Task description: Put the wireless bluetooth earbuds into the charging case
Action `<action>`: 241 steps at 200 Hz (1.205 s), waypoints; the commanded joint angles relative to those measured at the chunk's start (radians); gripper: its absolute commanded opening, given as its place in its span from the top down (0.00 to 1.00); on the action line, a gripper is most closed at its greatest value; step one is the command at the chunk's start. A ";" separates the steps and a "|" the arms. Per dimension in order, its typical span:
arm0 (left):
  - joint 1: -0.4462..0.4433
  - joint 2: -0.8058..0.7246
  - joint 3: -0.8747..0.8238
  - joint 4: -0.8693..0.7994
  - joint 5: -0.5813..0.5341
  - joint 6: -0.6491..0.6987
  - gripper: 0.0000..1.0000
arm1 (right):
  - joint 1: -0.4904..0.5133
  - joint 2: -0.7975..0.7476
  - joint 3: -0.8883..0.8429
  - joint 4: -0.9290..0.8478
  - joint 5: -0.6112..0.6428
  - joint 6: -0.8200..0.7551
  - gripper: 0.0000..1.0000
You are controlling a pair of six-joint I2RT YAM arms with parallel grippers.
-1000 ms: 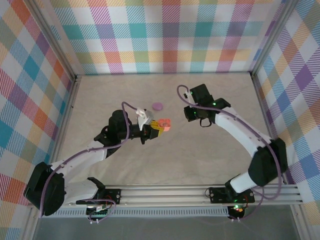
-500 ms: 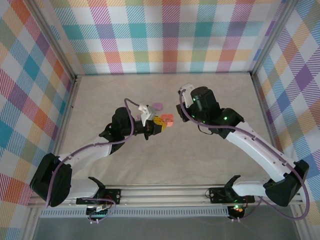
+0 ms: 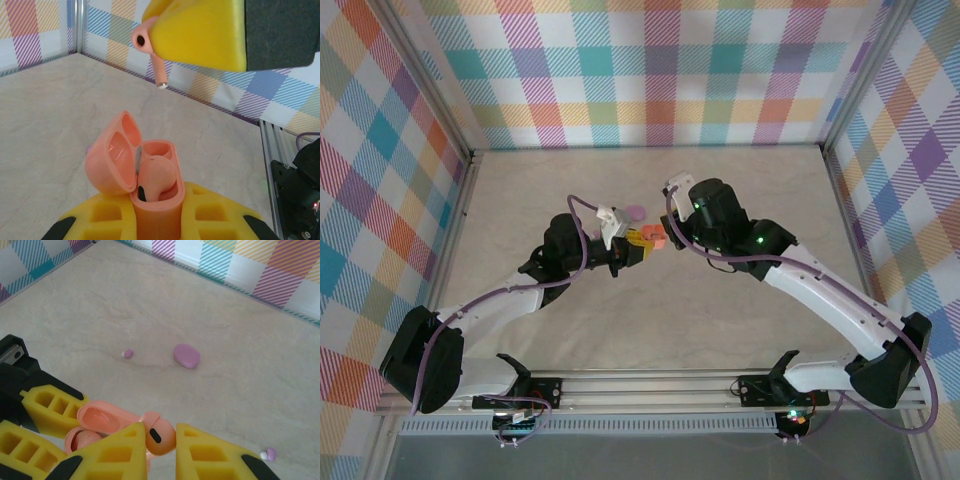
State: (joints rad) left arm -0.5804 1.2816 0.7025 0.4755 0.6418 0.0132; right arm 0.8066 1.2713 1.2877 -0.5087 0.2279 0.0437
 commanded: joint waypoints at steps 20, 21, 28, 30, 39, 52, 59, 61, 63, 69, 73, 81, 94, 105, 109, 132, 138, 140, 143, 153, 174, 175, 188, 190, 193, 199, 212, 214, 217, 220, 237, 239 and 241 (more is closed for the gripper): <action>-0.004 -0.017 0.040 0.042 -0.007 -0.030 1.00 | 0.013 0.017 -0.027 0.021 0.016 -0.008 0.83; -0.004 -0.017 0.039 0.043 -0.007 -0.032 1.00 | 0.014 0.018 -0.027 0.021 0.016 -0.007 0.83; -0.004 -0.018 0.040 0.046 -0.007 -0.035 1.00 | 0.016 0.023 -0.028 0.020 0.017 -0.007 0.83; -0.004 -0.017 0.039 0.046 -0.007 -0.036 1.00 | 0.016 0.024 -0.029 0.021 0.018 -0.007 0.83; -0.006 -0.018 0.039 0.048 -0.007 -0.037 1.00 | 0.017 0.033 -0.030 0.020 0.019 -0.008 0.83; -0.007 -0.021 0.038 0.048 -0.007 -0.039 1.00 | 0.017 0.043 -0.030 0.019 0.018 -0.008 0.83; -0.007 -0.022 0.037 0.048 -0.008 -0.039 1.00 | 0.017 0.049 -0.028 0.017 0.015 -0.008 0.83; -0.007 -0.022 0.036 0.048 -0.008 -0.039 1.00 | 0.017 0.050 -0.028 0.016 0.015 -0.009 0.83; -0.007 -0.023 0.035 0.048 -0.008 -0.040 1.00 | 0.017 0.052 -0.027 0.016 0.013 -0.010 0.83; -0.008 -0.024 0.034 0.048 -0.009 -0.040 1.00 | 0.017 0.057 -0.027 0.015 0.011 -0.010 0.83; -0.008 -0.026 0.034 0.048 -0.010 -0.039 1.00 | 0.017 0.058 -0.027 0.013 0.010 -0.010 0.83; -0.010 -0.028 0.032 0.048 -0.011 -0.041 1.00 | 0.017 0.063 -0.026 0.011 0.010 -0.011 0.83; -0.010 -0.030 0.032 0.048 -0.012 -0.039 1.00 | 0.018 0.069 -0.023 0.005 0.009 -0.010 0.83; -0.012 -0.031 0.032 0.046 -0.011 -0.040 1.00 | 0.019 0.072 -0.023 0.001 0.006 -0.010 0.83; -0.012 -0.032 0.032 0.046 -0.013 -0.041 1.00 | 0.019 0.072 -0.021 0.000 0.004 -0.011 0.83; -0.011 -0.032 0.032 0.045 -0.015 -0.041 1.00 | 0.020 0.071 -0.020 -0.011 -0.006 -0.007 0.83; -0.012 -0.032 0.032 0.045 -0.016 -0.040 1.00 | 0.022 0.072 -0.020 -0.014 -0.008 -0.007 0.83; -0.011 -0.032 0.032 0.045 -0.016 -0.040 1.00 | 0.022 0.071 -0.019 -0.017 -0.009 -0.007 0.83; -0.011 -0.033 0.032 0.046 -0.016 -0.040 1.00 | 0.021 0.071 -0.019 -0.020 -0.010 -0.008 0.83; -0.012 -0.031 0.034 0.046 -0.017 -0.040 1.00 | 0.025 0.070 -0.018 -0.028 -0.014 -0.008 0.83; -0.012 -0.030 0.035 0.045 -0.019 -0.037 1.00 | 0.029 0.069 -0.015 -0.052 -0.018 -0.008 0.83; -0.012 -0.030 0.035 0.045 -0.019 -0.037 1.00 | 0.029 0.069 -0.015 -0.052 -0.018 -0.008 0.83; -0.011 -0.028 0.035 0.045 -0.021 -0.036 1.00 | 0.032 0.068 -0.011 -0.066 -0.016 -0.011 0.83; -0.012 -0.028 0.035 0.045 -0.021 -0.037 1.00 | 0.032 0.068 -0.010 -0.066 -0.016 -0.011 0.83; -0.012 -0.028 0.035 0.045 -0.021 -0.037 1.00 | 0.034 0.068 -0.009 -0.068 -0.016 -0.011 0.83; -0.012 -0.027 0.035 0.045 -0.021 -0.037 1.00 | 0.035 0.069 -0.006 -0.075 -0.017 -0.013 0.83; -0.012 -0.024 0.035 0.044 -0.022 -0.037 1.00 | 0.037 0.075 0.001 -0.090 -0.026 -0.016 0.83; -0.012 -0.025 0.036 0.044 -0.022 -0.038 1.00 | 0.037 0.075 0.002 -0.091 -0.027 -0.016 0.83; -0.012 -0.024 0.037 0.045 -0.022 -0.038 1.00 | 0.037 0.078 0.005 -0.096 -0.031 -0.016 0.83; -0.012 -0.024 0.037 0.044 -0.021 -0.037 1.00 | 0.038 0.080 0.008 -0.100 -0.033 -0.016 0.83; -0.012 -0.022 0.038 0.045 -0.021 -0.038 1.00 | 0.039 0.099 0.023 -0.119 -0.060 -0.015 0.83; -0.013 -0.021 0.038 0.045 -0.021 -0.037 1.00 | 0.039 0.100 0.024 -0.121 -0.061 -0.015 0.83; -0.012 -0.022 0.038 0.045 -0.021 -0.038 1.00 | 0.039 0.105 0.026 -0.124 -0.066 -0.014 0.83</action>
State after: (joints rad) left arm -0.5869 1.2789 0.7052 0.4702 0.6228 -0.0154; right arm 0.8318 1.3396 1.2774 -0.5636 0.2230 0.0372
